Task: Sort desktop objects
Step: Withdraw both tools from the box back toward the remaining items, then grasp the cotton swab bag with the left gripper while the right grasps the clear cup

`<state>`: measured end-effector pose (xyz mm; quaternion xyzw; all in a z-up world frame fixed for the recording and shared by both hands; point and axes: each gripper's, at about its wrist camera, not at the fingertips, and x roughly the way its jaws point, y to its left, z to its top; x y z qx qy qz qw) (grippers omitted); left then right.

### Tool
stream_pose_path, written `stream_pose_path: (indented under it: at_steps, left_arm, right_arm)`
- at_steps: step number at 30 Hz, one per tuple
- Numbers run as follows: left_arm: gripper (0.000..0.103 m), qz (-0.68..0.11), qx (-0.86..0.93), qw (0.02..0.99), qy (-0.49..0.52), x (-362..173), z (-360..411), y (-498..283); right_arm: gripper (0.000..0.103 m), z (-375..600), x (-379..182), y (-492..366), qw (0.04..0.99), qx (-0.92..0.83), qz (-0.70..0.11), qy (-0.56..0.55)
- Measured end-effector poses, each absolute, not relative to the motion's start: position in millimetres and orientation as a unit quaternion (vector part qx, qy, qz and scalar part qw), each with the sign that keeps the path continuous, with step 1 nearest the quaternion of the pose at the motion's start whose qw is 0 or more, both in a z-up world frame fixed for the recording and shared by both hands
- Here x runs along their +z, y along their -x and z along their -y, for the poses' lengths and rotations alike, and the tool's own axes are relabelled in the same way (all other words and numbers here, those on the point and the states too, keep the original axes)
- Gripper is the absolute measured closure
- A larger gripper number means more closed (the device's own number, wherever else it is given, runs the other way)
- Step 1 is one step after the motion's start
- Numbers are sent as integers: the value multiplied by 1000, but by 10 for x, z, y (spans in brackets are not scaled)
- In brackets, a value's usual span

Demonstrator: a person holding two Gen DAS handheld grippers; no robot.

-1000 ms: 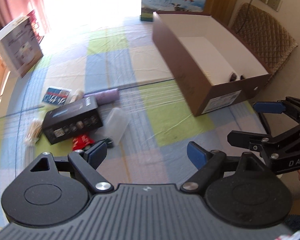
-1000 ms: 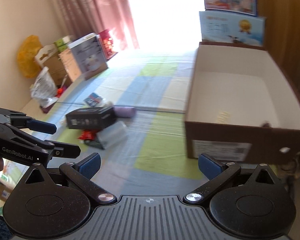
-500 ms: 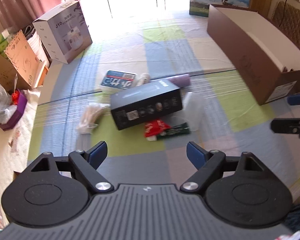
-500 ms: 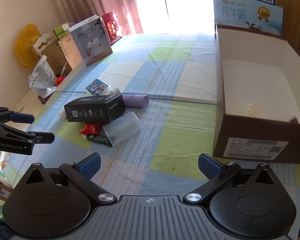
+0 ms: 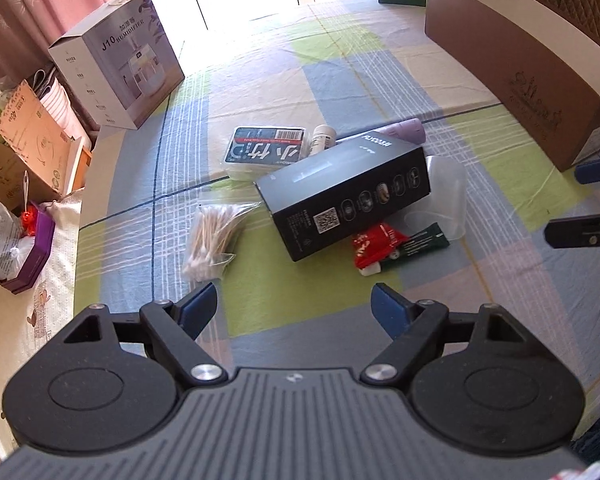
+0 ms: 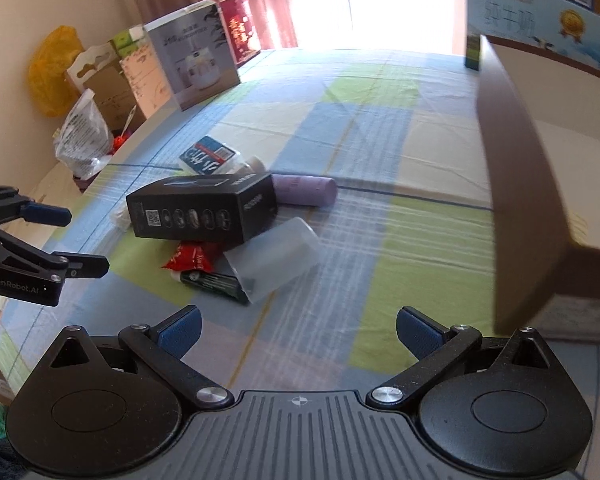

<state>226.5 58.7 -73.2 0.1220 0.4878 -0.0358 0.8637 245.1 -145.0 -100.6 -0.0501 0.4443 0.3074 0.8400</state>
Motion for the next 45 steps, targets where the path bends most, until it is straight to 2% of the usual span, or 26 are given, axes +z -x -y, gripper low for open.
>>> stream_pose_path:
  at_steps: [16,19,20,21,27,37,41,45]
  left_arm:
    - [21,-502,-13,859,-100,-918,-1196,-2495]
    - [21,-504,-11,858,-97,-947,-1256,-2525]
    - [21,-505,-11,857,-96,-960,-1269,-2535]
    - [21,-506,-11,857,-96,-968,-1281,-2546]
    - [21,-507,-18,856,-98,-1024,-1322,-2635]
    - [21,-510,-39,853,-108,-1130,-1341,-2865]
    - [29,-512,-46,850,-112,-1191,-1371,-2997]
    - [30,-517,-47,847,-115,-1269,-1399,-3142]
  right_arm:
    - [4,887,-1404,-2810,841,337,-400,139]
    - [13,826,-1470,-2842,834,346,-401,151]
    - [18,811,-1487,-2848,833,348,-402,155]
    - [28,801,-1499,-2852,832,349,-401,159]
    - [33,865,-1515,-2862,837,320,-410,168]
    - [34,1307,-1440,-2890,865,208,-445,109]
    - [34,1441,-1419,-2825,867,185,-453,95]
    - [34,1532,-1393,-2758,867,171,-460,83]
